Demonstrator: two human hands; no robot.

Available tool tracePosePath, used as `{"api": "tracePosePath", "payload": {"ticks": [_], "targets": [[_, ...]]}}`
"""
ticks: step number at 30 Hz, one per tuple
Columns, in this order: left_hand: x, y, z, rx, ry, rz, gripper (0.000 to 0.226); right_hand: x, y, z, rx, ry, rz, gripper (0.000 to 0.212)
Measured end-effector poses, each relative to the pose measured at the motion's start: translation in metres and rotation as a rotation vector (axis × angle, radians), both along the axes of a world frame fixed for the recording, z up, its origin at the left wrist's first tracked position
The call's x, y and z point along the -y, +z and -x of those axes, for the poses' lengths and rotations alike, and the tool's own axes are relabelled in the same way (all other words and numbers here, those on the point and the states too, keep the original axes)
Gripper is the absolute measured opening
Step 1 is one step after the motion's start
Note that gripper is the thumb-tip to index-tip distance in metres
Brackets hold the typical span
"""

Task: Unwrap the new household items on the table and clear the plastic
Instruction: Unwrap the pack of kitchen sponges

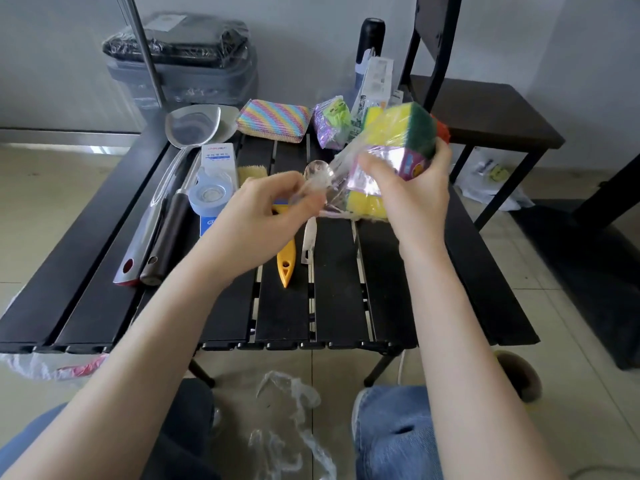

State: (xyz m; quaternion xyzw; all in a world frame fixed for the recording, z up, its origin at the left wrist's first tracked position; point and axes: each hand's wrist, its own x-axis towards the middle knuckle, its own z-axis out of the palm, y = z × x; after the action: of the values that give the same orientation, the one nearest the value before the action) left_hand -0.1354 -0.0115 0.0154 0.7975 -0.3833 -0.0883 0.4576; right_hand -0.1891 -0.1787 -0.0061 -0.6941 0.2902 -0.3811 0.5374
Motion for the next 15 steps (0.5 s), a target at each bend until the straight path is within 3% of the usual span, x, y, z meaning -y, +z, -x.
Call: {"api": "tracePosePath", "payload": {"ticks": [3, 6, 8, 10, 12, 15], "targets": [[0.006, 0.004, 0.006, -0.315, -0.084, 0.321, 0.023, -0.005, -0.002, -0.001, 0.021, -0.021, 0.015, 0.085], [0.009, 0.007, 0.003, -0.491, 0.048, 0.507, 0.022, -0.013, -0.002, -0.002, -0.020, -0.031, 0.142, 0.096], [0.009, 0.004, 0.001, -0.433, 0.085, 0.439, 0.017, -0.022, -0.005, -0.004, -0.069, -0.008, 0.190, 0.106], [0.010, 0.001, 0.003, -0.379, 0.079, 0.312, 0.030, -0.034, -0.007, -0.006, -0.114, 0.018, 0.230, 0.110], [0.013, -0.001, 0.005, -0.358, 0.070, 0.264, 0.042, -0.043, -0.005, -0.008, -0.099, 0.079, 0.197, 0.105], [0.010, 0.001, 0.002, -0.395, 0.124, 0.310, 0.049, -0.042, 0.006, -0.007, -0.030, 0.294, -0.018, 0.086]]}}
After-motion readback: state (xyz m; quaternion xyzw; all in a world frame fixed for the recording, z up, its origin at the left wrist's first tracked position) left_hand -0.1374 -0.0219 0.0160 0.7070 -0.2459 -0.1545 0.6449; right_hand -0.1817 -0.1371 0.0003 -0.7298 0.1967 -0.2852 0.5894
